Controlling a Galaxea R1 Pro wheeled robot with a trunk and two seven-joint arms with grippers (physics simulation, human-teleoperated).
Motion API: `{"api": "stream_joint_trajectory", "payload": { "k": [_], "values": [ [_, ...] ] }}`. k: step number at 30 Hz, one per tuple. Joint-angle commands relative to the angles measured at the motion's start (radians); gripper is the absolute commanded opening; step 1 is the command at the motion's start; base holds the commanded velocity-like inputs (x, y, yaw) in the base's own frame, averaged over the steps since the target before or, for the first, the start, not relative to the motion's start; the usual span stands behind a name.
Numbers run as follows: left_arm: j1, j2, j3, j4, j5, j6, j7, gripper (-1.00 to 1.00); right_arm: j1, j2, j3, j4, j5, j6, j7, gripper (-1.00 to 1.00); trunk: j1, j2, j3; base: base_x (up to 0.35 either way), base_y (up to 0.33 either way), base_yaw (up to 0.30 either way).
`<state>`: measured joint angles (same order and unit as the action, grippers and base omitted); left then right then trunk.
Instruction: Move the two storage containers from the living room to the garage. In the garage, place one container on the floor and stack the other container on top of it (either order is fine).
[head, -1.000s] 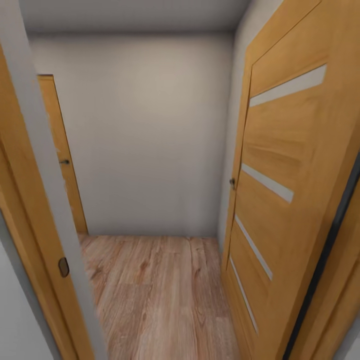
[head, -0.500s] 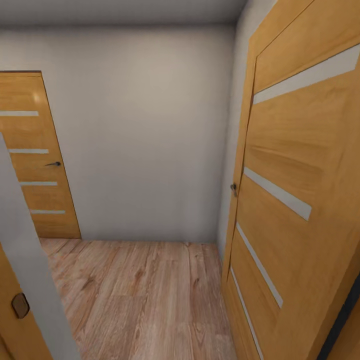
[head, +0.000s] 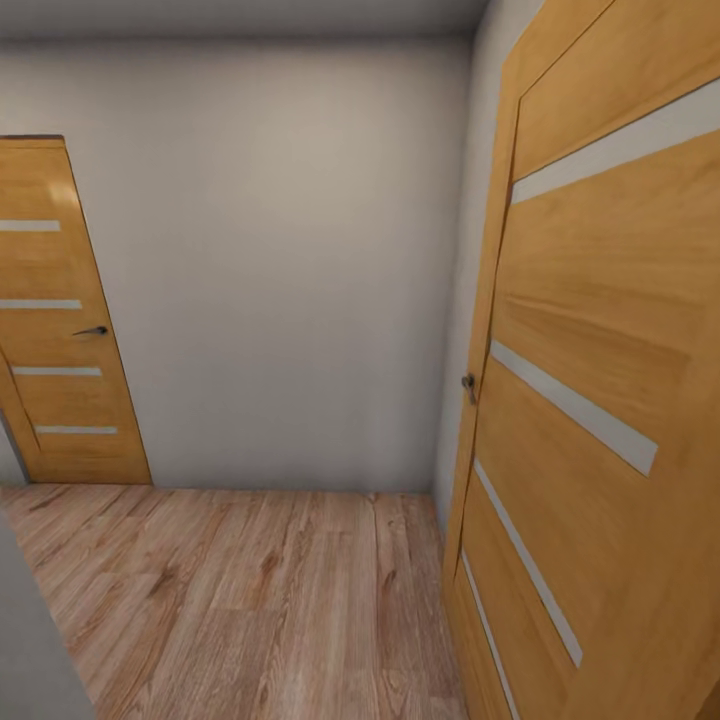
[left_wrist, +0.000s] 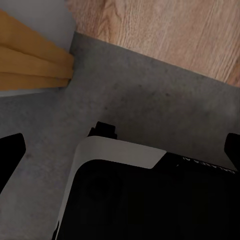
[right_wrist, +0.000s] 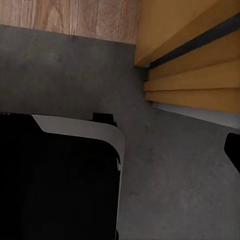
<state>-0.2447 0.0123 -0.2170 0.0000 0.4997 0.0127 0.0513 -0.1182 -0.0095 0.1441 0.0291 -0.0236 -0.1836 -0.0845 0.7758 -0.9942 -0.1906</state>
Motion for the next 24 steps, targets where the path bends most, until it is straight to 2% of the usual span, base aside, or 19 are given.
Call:
{"api": "stream_joint_trajectory", "payload": {
  "k": [1,11,24],
  "values": [
    [-0.001,0.0,-0.008,0.0,0.008,0.001,0.002,1.0,-0.001,0.0,0.008,0.003,-0.002,-0.005,-0.003,1.0,0.0,-0.001,-0.001,0.016,-0.002,0.0],
    [-0.001,0.0,-0.008,0.0,0.008,0.001,0.002,1.0,-0.001,0.0,0.008,0.003,-0.002,-0.005,-0.003,1.0,0.0,-0.001,-0.001,0.018,0.076,0.0],
    [-0.001,-0.002,-0.008,0.0,0.008,0.001,0.002,1.0,-0.001,0.0,0.008,0.003,-0.002,-0.004,-0.004,1.0,0.0,-0.001,-0.001,0.002,0.008,0.0]
  ]
}}
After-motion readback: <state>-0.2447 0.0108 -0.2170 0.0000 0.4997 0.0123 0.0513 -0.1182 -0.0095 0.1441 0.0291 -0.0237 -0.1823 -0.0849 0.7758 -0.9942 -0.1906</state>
